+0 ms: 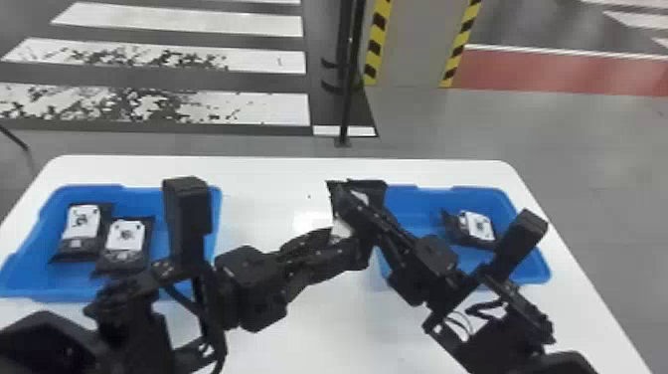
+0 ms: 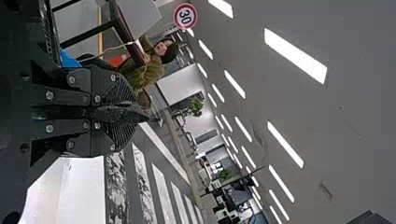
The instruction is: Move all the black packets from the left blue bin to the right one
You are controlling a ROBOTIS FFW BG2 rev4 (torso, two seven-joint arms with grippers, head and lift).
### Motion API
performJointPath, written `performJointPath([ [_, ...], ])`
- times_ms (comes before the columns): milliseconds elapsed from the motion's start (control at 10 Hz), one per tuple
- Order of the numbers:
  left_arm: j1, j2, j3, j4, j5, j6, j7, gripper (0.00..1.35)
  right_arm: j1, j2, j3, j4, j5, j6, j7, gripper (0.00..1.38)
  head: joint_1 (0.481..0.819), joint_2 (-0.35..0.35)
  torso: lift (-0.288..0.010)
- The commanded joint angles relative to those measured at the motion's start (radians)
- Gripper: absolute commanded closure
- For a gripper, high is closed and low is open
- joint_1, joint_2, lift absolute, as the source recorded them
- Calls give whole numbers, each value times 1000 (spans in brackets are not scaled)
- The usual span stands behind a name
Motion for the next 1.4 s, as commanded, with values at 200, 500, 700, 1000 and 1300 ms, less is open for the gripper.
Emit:
performJointPath([
  [200,105,-18,105,24,50,-93,-12,136,-74,-23,-62,91,-3,0,-2,1276,695,-121,-140],
  [500,216,-55,259,-15,36,-112,-34,139,-170,-52,-183,292,73,0,-5,1276,695,-126,-140],
  [700,238,-76,318,-20,18,-115,-34,139,-209,-84,-241,395,61,17,-6,1276,695,-144,-140],
  [1000,221,-76,318,-23,16,-127,-34,139,-263,-123,-273,447,103,56,-29,565,695,-172,-140],
  [1300,225,-78,330,-23,-12,-132,-32,140,-148,-107,-289,290,178,-42,-86,116,695,-210,-140],
])
